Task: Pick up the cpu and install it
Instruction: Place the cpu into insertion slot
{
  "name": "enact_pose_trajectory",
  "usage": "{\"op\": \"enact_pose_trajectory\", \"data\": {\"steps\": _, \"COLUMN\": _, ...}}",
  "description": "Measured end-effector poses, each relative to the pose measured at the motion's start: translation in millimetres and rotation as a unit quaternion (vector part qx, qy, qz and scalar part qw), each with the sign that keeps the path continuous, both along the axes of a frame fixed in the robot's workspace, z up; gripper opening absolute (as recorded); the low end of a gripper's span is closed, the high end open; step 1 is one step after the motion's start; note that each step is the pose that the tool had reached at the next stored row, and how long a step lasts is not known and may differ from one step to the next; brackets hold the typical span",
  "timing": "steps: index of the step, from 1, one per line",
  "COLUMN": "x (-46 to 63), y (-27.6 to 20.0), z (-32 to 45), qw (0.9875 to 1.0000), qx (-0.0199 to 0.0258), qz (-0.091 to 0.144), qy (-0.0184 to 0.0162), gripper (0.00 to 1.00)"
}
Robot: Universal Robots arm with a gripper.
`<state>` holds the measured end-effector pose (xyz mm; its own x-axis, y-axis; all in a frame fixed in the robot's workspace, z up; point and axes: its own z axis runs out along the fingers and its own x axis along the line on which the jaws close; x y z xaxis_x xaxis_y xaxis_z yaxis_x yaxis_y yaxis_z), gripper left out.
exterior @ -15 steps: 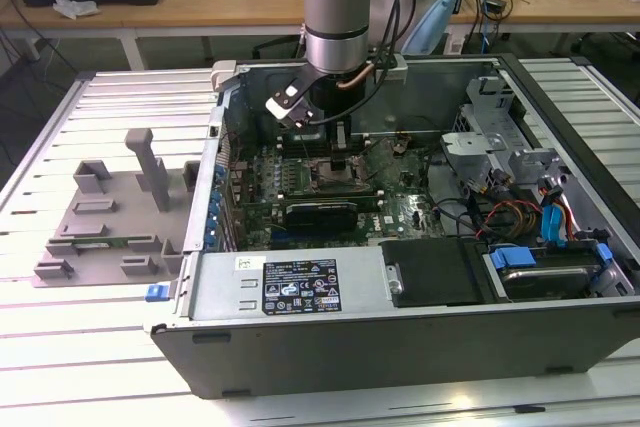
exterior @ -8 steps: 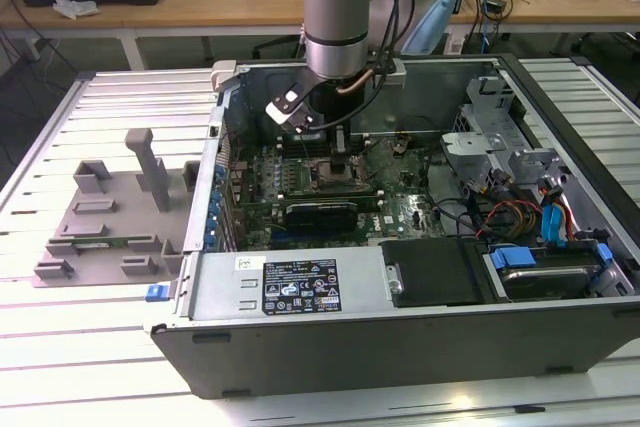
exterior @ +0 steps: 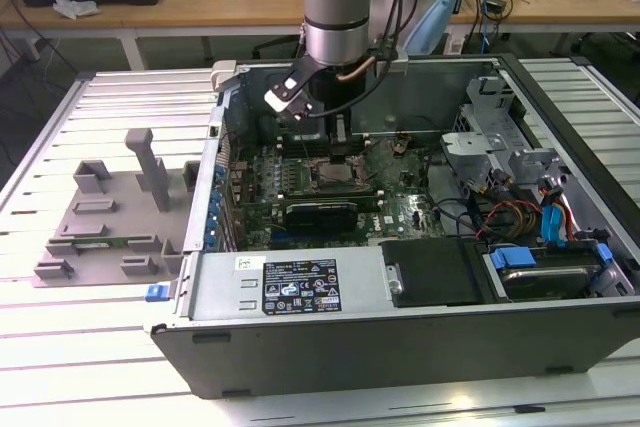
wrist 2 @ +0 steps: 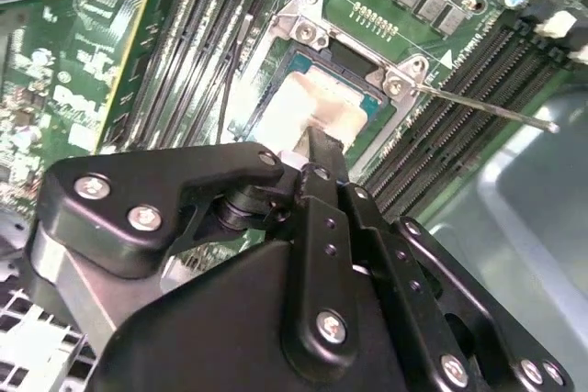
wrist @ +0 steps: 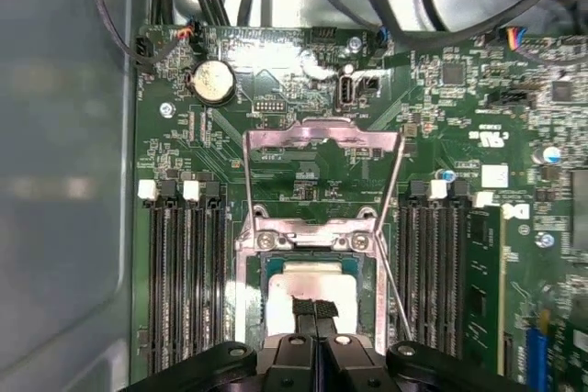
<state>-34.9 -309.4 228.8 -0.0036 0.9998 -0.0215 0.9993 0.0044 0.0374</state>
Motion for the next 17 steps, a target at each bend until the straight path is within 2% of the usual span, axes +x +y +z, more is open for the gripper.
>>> {"op": "enact_pose_trajectory", "data": {"steps": 1, "x": 0.0, "y": 0.0, "z": 6.1, "qw": 1.0000, "qx": -0.0003, "qz": 0.000, "qy": 0.0000, "gripper": 0.11}}
{"op": "enact_pose_trajectory", "data": {"steps": 3, "x": 0.0, "y": 0.0, "z": 13.6, "qw": 1.0000, "qx": -0.0008, "qz": 0.000, "qy": 0.0000, "gripper": 0.11}}
{"op": "enact_pose_trajectory", "data": {"steps": 5, "x": 0.0, "y": 0.0, "z": 26.5, "qw": 1.0000, "qx": -0.0018, "qz": 0.000, "qy": 0.0000, "gripper": 0.11}}
{"op": "enact_pose_trajectory", "data": {"steps": 6, "x": 0.0, "y": 0.0, "z": 29.4, "qw": 1.0000, "qx": -0.0021, "qz": 0.000, "qy": 0.0000, "gripper": 0.11}}
{"op": "enact_pose_trajectory", "data": {"steps": 17, "x": 0.0, "y": 0.0, "z": 30.4, "qw": 1.0000, "qx": -0.0023, "qz": 0.000, "qy": 0.0000, "gripper": 0.11}}
